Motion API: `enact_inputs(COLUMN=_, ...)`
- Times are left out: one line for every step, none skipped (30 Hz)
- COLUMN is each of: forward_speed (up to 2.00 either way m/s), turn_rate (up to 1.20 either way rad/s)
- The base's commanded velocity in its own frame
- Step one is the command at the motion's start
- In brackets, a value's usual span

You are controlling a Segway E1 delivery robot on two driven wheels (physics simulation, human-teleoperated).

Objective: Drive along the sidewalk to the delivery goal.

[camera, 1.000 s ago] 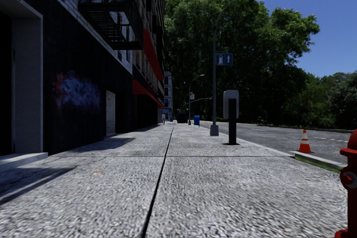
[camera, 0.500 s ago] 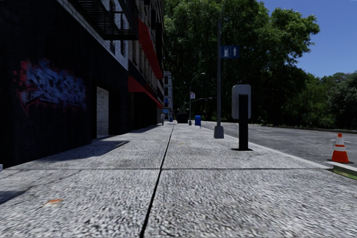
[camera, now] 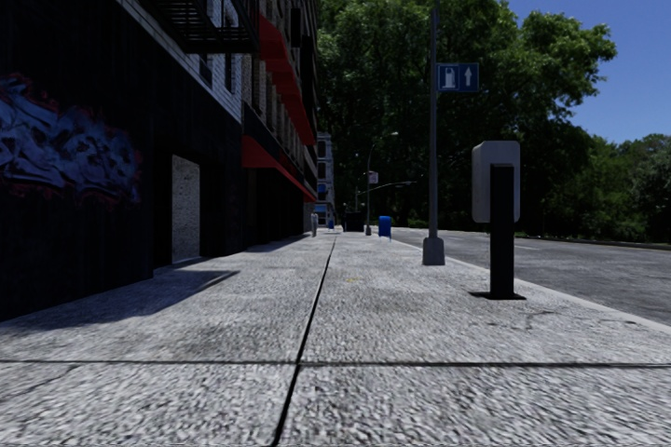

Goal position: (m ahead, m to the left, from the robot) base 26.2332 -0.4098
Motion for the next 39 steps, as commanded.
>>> enact_inputs(forward_speed=2.0, turn_rate=0.0)
enact_inputs(forward_speed=2.0, turn_rate=0.0)
enact_inputs(forward_speed=2.0, turn_rate=0.0)
enact_inputs(forward_speed=2.0, turn_rate=0.0)
enact_inputs(forward_speed=2.0, turn_rate=0.0)
enact_inputs(forward_speed=2.0, turn_rate=0.0)
enact_inputs(forward_speed=2.0, turn_rate=0.0)
enact_inputs(forward_speed=2.0, turn_rate=0.0)
enact_inputs(forward_speed=2.0, turn_rate=0.0)
enact_inputs(forward_speed=2.0, turn_rate=0.0)
enact_inputs(forward_speed=2.0, turn_rate=0.0)
enact_inputs(forward_speed=2.0, turn_rate=0.0)
enact_inputs(forward_speed=2.0, turn_rate=0.0)
enact_inputs(forward_speed=2.0, turn_rate=0.0)
enact_inputs(forward_speed=2.0, turn_rate=0.0)
enact_inputs(forward_speed=2.0, turn_rate=0.0)
enact_inputs(forward_speed=2.0, turn_rate=0.0)
enact_inputs(forward_speed=2.0, turn_rate=0.0)
enact_inputs(forward_speed=2.0, turn_rate=0.0)
enact_inputs(forward_speed=2.0, turn_rate=0.0)
enact_inputs(forward_speed=2.0, turn_rate=0.0)
enact_inputs(forward_speed=2.0, turn_rate=0.0)
enact_inputs(forward_speed=2.0, turn_rate=0.0)
enact_inputs(forward_speed=2.0, turn_rate=0.0)
enact_inputs(forward_speed=2.0, turn_rate=0.0)
enact_inputs(forward_speed=2.0, turn_rate=0.0)
enact_inputs(forward_speed=2.0, turn_rate=0.0)
enact_inputs(forward_speed=2.0, turn_rate=0.0)
enact_inputs(forward_speed=2.0, turn_rate=0.0)
enact_inputs(forward_speed=2.0, turn_rate=0.0)
enact_inputs(forward_speed=2.0, turn_rate=0.0)
enact_inputs(forward_speed=2.0, turn_rate=0.0)
enact_inputs(forward_speed=2.0, turn_rate=0.0)
enact_inputs(forward_speed=2.0, turn_rate=0.0)
enact_inputs(forward_speed=2.0, turn_rate=0.0)
enact_inputs(forward_speed=2.0, turn_rate=0.0)
enact_inputs(forward_speed=2.0, turn_rate=0.0)
enact_inputs(forward_speed=2.0, turn_rate=0.0)
enact_inputs(forward_speed=2.0, turn_rate=0.0)
